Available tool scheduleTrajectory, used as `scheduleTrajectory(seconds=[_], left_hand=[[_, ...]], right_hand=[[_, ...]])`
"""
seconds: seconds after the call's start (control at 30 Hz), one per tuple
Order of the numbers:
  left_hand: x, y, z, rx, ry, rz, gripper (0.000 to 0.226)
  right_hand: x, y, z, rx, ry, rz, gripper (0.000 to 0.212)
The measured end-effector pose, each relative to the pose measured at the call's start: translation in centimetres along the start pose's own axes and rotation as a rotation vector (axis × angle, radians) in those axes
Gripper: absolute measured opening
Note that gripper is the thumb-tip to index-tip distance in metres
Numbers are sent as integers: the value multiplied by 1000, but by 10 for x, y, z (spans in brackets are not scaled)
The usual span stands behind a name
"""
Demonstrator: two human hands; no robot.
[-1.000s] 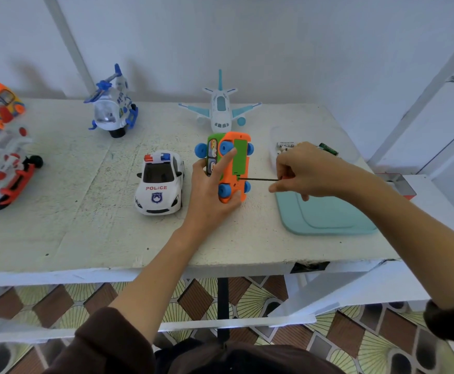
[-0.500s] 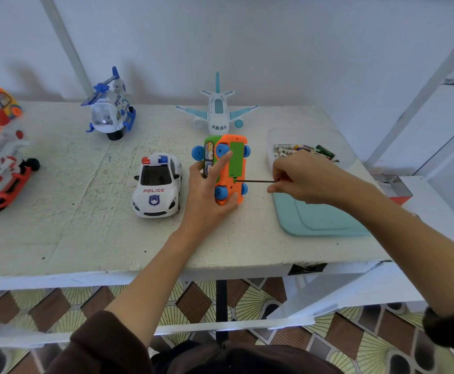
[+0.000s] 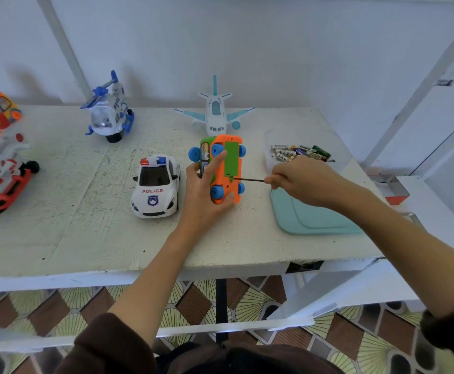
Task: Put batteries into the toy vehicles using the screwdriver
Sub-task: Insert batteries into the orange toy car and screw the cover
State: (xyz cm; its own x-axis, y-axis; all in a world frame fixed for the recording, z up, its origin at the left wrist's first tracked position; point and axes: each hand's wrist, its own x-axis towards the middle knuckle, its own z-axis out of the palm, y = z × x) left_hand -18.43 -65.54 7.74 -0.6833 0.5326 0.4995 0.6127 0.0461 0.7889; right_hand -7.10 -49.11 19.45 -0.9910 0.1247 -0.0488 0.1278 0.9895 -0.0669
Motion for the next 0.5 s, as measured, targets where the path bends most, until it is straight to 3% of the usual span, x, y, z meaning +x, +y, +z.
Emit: scheduleTrajectory(seconds=[0.2, 0.33, 0.5], left_hand=[[-1, -2, 0, 17, 31, -23, 74], [-1, -2, -1, 2, 39, -32, 72], [0, 2, -1, 39, 45, -58, 69]], right_hand=[[-11, 13, -6, 236, -113, -22, 28], [-20, 23, 3, 238, -218, -112, 21], [-19, 9, 21, 375, -74, -179, 20]])
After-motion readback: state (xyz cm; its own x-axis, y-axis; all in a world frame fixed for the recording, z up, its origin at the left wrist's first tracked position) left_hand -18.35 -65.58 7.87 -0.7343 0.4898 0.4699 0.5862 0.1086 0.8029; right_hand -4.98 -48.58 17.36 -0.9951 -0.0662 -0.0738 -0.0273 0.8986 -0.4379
